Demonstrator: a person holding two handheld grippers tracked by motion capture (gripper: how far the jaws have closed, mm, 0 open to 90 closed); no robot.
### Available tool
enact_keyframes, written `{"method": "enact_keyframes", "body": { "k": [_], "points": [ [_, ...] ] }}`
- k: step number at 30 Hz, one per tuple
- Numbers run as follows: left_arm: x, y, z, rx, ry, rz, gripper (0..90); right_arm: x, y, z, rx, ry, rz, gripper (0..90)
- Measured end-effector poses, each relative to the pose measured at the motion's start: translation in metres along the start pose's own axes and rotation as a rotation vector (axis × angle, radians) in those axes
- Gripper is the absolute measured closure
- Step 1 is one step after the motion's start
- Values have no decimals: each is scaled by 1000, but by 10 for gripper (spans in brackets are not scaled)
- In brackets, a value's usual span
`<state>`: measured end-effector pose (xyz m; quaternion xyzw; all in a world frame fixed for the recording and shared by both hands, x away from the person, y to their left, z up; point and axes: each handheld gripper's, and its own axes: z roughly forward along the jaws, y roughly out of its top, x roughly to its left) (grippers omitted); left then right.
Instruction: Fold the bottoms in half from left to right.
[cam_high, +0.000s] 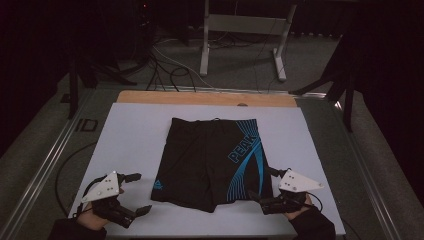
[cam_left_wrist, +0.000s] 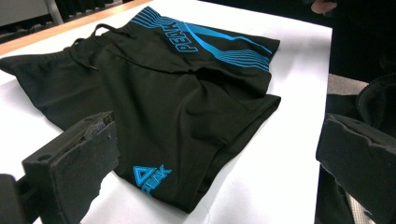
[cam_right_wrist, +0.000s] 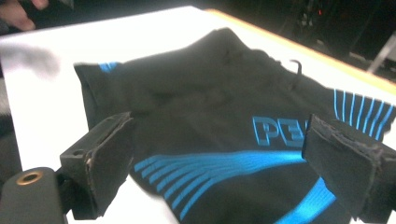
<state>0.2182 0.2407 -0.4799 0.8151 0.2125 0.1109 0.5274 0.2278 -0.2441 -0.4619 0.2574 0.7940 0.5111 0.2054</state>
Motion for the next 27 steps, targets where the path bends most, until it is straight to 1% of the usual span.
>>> {"method": "enact_keyframes", "body": {
  "k": [5, 6, 8, 10, 11, 12, 13, 14, 15, 16, 17, 18, 21, 22, 23, 24, 25, 26, 27],
  "points": [
    [1, 6, 0, -1, -1, 8, 2, -3, 21, 6, -23, 9, -32, 94],
    [1, 6, 0, -1, -1, 8, 2, -3, 21, 6, -23, 9, -32, 94],
    [1, 8, -1, 4, 4, 12, 2, -4, 29, 10, -33, 18, -39, 94],
    [1, 11, -2, 6, 2, 12, 2, -5, 37, 15, -29, 15, -46, 94],
    [2, 14, -3, 5, 4, 14, 2, -6, 45, 20, -37, 22, -56, 94],
    [2, 14, -3, 5, 4, 14, 2, -6, 45, 20, -37, 22, -56, 94],
    [2, 15, -4, 6, 8, 16, 2, -8, 53, 26, -46, 28, -62, 94],
    [2, 18, -5, 9, 11, 18, 2, -9, 57, 30, -46, 33, -66, 94],
    [2, 18, -5, 9, 11, 18, 2, -9, 57, 30, -46, 33, -66, 94],
    [2, 18, -5, 9, 11, 19, 2, -10, 60, 33, -47, 31, -74, 94],
    [2, 20, -6, 15, 14, 25, 2, -11, 68, 40, -46, 40, -81, 94],
    [2, 20, -6, 15, 14, 25, 3, -12, 71, 44, -45, 43, -87, 94],
    [2, 22, -6, 15, 17, 28, 2, -14, 81, 55, -52, 51, -85, 94],
    [3, 23, -7, 10, 18, 19, 2, -15, 84, 59, -53, 55, -87, 94],
    [3, 23, -7, 11, 21, 19, 2, -15, 87, 63, -56, 55, -87, 94],
    [3, 23, -7, 11, 21, 19, 2, -15, 87, 63, -56, 55, -87, 94],
    [3, 23, -7, 14, 24, 20, 2, -16, 90, 66, -51, 60, -92, 94],
    [4, 24, -7, 15, 27, 19, 2, -16, 96, 73, -55, 69, -93, 94],
    [4, 25, -7, 16, 27, 18, 2, -16, 99, 77, -59, 68, -96, 94]
  ]
}}
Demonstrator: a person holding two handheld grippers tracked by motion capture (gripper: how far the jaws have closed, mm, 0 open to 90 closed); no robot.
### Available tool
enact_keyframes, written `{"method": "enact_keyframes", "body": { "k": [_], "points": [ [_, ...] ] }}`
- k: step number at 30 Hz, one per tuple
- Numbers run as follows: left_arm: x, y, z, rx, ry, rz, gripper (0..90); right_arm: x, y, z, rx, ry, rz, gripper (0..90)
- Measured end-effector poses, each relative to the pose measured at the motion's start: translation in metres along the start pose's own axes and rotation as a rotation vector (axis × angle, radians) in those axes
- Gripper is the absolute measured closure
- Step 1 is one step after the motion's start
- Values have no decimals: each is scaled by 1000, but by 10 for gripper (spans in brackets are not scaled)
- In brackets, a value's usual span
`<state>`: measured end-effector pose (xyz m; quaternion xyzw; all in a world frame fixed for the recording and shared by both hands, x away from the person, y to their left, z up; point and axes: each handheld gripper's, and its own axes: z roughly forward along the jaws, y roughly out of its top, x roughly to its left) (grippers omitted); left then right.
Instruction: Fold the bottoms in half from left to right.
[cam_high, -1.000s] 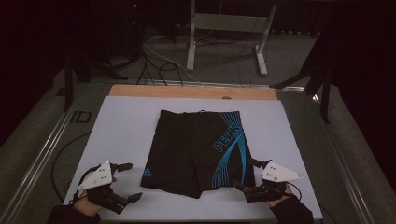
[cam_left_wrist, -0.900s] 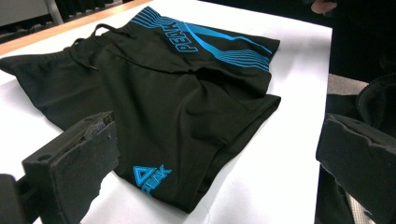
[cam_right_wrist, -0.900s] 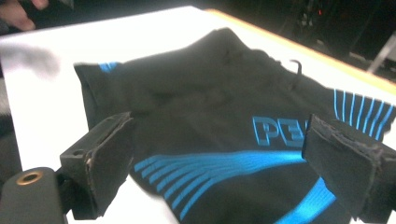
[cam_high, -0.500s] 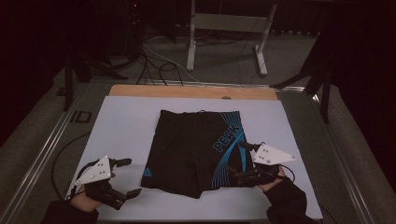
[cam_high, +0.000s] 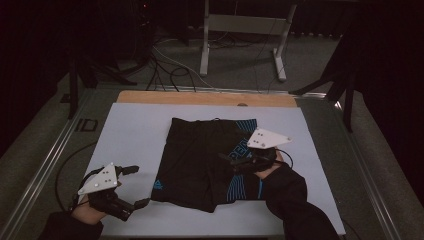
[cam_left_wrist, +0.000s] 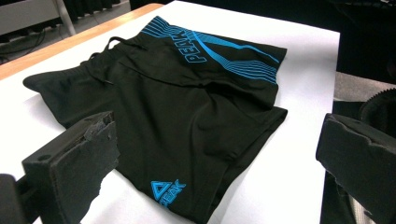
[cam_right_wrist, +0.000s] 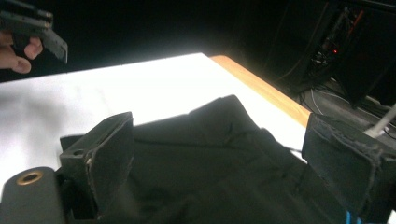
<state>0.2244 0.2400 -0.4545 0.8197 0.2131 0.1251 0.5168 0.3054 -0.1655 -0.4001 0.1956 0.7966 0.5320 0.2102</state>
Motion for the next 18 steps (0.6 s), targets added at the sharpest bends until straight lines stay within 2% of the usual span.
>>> {"method": "enact_keyframes", "body": {
  "k": [2, 9, 11, 12, 15, 18],
  "points": [
    [0, 1, 0, -3, 7, -1, 2, -1, 3, 3, 2, 5, -1, 94],
    [2, 5, -1, 12, 16, -12, 2, -9, 20, 33, -1, 14, 1, 94],
    [2, 6, 0, 16, 29, -11, 2, -10, 22, 37, -1, 17, -9, 94],
    [3, 7, 0, 29, 37, -11, 2, -12, 25, 45, -8, 19, -6, 94],
    [3, 8, 1, 37, 40, -15, 2, -13, 28, 53, -3, 20, -3, 94],
    [3, 10, 2, 45, 61, -24, 2, -17, 32, 69, -2, 17, 7, 94]
  ]
}}
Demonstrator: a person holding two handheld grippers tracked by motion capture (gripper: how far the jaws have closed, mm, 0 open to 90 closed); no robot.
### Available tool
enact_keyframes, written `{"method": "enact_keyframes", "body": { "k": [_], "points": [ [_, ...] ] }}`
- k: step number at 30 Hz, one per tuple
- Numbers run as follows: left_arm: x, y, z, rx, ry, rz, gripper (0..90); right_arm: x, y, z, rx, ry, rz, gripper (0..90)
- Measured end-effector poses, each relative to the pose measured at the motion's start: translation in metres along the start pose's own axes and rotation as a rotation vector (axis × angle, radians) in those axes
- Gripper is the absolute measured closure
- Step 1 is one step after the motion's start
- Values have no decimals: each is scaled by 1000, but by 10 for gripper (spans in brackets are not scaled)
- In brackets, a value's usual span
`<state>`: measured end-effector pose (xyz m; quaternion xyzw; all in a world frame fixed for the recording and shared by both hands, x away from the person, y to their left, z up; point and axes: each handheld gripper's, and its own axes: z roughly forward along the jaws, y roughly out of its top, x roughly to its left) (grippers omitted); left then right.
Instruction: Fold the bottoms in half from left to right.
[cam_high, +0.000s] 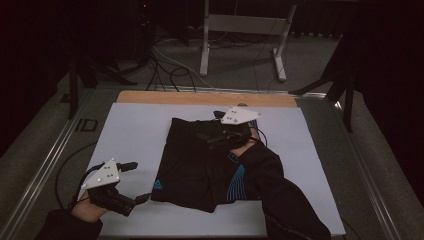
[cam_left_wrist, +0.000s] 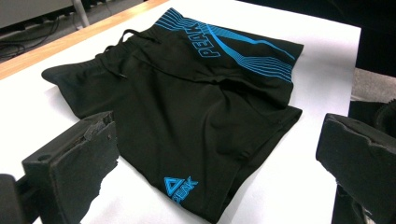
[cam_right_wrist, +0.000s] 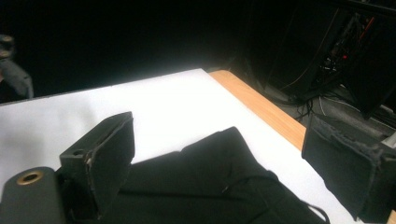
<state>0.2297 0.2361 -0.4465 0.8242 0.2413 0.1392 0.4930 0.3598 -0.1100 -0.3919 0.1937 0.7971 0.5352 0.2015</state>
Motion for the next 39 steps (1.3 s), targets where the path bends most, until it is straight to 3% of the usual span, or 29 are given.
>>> {"method": "enact_keyframes", "body": {
  "k": [11, 17, 18, 19, 20, 22, 24, 32, 34, 39],
  "points": [
    [-4, 0, 6, 18, 21, -7, 2, -7, 7, 38, 29, 11, 4, 94],
    [-5, -2, 11, 25, 53, -19, 2, -9, 14, 58, 44, 8, 17, 94],
    [-5, -2, 12, 25, 59, -20, 2, -12, 14, 62, 37, 10, -6, 94],
    [-6, -2, 14, 30, 68, -19, 2, -10, 16, 69, 52, 2, 25, 94],
    [-6, -3, 16, 36, 81, -31, 2, -11, 16, 73, 55, -1, 16, 94],
    [-6, -4, 18, 42, 92, -36, 3, -13, 15, 77, 50, 4, -3, 94],
    [-7, -6, 21, 46, 92, -39, 3, -12, 13, 88, 71, -1, 27, 94],
    [-7, -20, 35, 91, 120, -57, 3, -18, -4, 124, 138, -14, 61, 95],
    [-7, -22, 36, 88, 109, -60, 3, -18, -7, 131, 147, -10, 65, 95],
    [-6, -30, 41, 133, 90, -60, 3, -18, -14, 146, 180, -5, 84, 95]
  ]
}}
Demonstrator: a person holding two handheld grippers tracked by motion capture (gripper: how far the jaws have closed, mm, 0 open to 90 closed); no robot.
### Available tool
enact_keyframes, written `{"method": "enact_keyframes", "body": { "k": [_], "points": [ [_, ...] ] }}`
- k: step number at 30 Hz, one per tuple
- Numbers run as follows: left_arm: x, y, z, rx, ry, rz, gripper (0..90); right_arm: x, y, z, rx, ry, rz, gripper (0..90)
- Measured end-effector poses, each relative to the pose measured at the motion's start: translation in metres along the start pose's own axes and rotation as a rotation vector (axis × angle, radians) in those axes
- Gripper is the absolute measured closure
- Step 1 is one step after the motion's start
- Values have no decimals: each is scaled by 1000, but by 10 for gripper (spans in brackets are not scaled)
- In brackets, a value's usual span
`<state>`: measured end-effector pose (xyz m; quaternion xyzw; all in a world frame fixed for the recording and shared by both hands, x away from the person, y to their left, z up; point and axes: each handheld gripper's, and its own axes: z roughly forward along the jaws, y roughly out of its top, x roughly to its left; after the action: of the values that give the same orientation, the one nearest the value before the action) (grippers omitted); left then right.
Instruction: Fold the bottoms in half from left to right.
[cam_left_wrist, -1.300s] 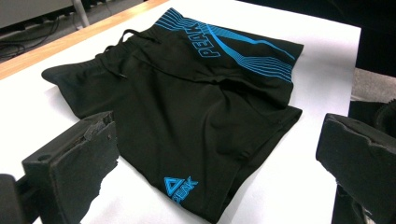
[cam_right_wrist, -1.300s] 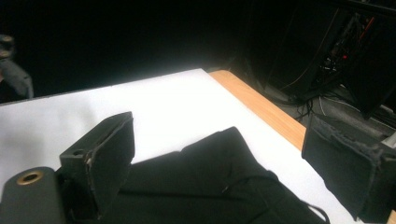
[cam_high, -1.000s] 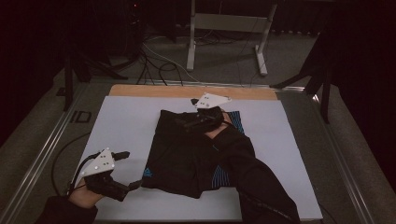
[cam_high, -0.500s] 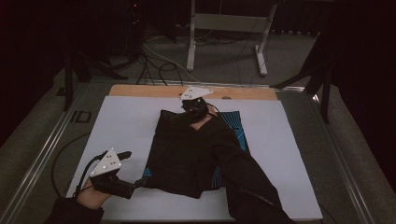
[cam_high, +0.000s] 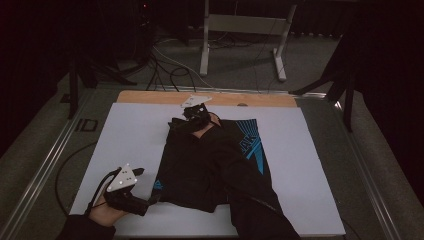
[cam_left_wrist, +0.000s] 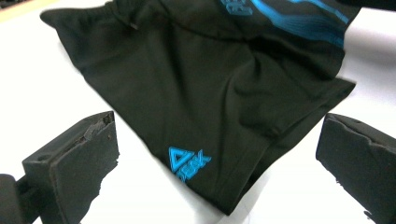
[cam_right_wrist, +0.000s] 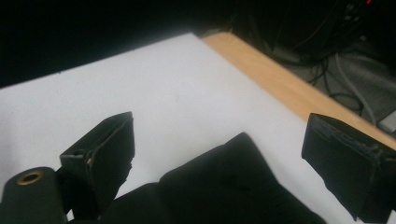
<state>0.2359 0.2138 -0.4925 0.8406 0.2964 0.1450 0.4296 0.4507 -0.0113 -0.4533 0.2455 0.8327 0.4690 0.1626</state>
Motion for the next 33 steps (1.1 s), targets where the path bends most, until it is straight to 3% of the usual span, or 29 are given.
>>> {"method": "enact_keyframes", "body": {
  "k": [5, 17, 21, 23, 29, 33],
  "points": [
    [-1, -9, 7, 54, -16, -2, 4, -1, -7, 21, 50, -1, 34, 95],
    [0, -22, 25, 148, -22, -51, 59, -5, -7, 48, 83, -35, 82, 133],
    [-1, -26, 30, 182, -26, -68, 127, -10, -6, 58, 105, -59, 91, 163],
    [0, -27, 32, 185, -16, -79, 154, -12, -5, 61, 110, -71, 115, 192],
    [0, -27, 33, 200, -29, -86, 218, -13, -6, 73, 159, -108, 116, 237],
    [1, -26, 32, 194, -31, -118, 360, -11, -12, 87, 220, -133, 110, 277]
  ]
}}
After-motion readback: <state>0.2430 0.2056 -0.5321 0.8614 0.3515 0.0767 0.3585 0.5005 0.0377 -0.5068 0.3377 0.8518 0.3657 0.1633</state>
